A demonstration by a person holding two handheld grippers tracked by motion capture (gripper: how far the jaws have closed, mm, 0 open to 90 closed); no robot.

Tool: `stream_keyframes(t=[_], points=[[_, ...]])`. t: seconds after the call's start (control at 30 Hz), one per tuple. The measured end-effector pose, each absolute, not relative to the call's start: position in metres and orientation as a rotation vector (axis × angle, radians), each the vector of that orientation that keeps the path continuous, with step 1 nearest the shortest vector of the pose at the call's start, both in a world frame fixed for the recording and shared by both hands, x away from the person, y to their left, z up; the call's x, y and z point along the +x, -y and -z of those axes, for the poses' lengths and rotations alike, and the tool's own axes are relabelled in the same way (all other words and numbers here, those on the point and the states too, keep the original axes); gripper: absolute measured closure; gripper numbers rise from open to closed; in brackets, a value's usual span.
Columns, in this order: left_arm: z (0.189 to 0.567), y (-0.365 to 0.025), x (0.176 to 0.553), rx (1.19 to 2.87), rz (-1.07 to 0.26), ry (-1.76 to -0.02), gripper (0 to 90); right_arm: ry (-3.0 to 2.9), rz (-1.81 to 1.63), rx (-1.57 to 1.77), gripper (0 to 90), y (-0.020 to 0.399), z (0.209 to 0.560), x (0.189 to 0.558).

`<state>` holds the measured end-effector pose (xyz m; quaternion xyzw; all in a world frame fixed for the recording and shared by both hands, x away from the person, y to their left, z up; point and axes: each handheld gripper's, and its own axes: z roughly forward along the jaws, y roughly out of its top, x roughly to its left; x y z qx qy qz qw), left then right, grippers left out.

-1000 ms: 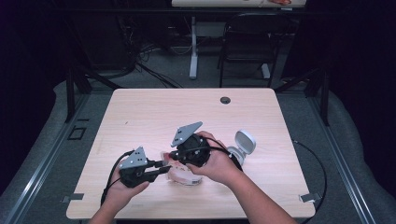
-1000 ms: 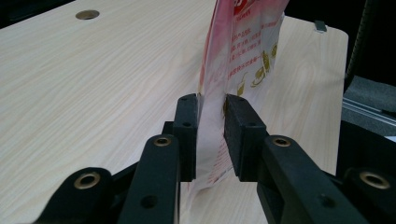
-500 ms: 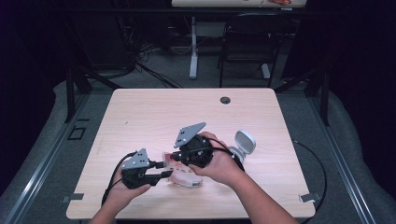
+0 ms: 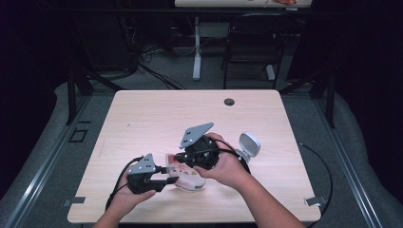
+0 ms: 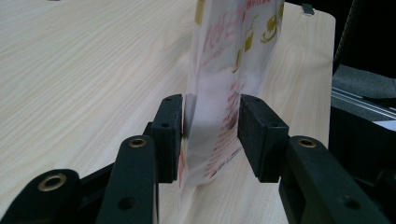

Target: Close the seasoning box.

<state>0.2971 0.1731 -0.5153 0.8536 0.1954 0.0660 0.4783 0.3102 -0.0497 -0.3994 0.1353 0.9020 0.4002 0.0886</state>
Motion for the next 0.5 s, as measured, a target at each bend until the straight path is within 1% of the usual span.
stream_keyframes(t=[0.2, 0.5], points=[[0.517, -0.174, 0.298, 2.073, -0.136, -0.474, 60.1, -2.68, -1.19, 0.395, 90.0, 0.051, 0.396, 0.309], [0.524, -0.169, 0.299, 2.086, -0.107, -0.472, 54.8, -2.67, -1.187, 0.38, 90.0, 0.052, 0.389, 0.307]])
